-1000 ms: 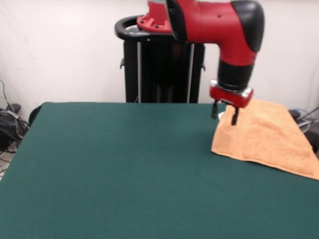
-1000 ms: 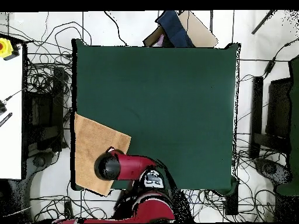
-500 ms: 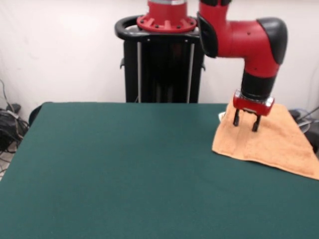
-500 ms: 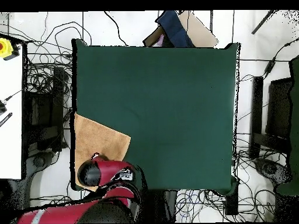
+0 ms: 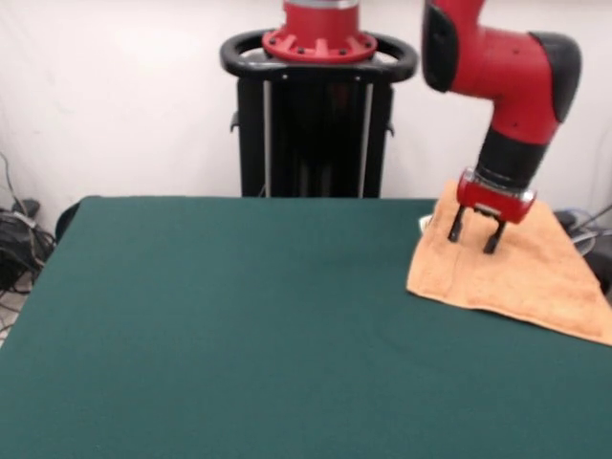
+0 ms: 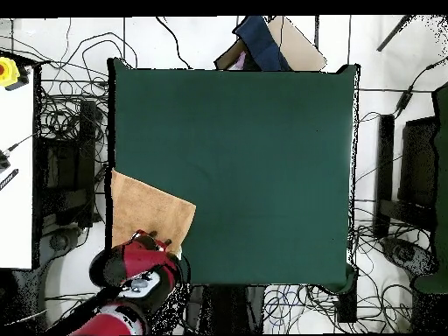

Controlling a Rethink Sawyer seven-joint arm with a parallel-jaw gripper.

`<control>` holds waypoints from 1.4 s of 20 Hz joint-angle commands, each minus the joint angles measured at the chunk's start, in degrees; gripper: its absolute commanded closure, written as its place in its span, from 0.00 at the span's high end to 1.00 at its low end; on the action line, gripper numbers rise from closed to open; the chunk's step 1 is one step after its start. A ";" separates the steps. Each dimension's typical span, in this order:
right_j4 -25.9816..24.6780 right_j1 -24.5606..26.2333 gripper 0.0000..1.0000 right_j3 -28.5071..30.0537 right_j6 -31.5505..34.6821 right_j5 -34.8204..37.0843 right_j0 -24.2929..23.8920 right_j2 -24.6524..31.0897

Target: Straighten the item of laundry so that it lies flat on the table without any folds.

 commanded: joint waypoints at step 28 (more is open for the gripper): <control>24.55 44.67 1.00 -27.86 10.13 -11.27 11.48 -23.66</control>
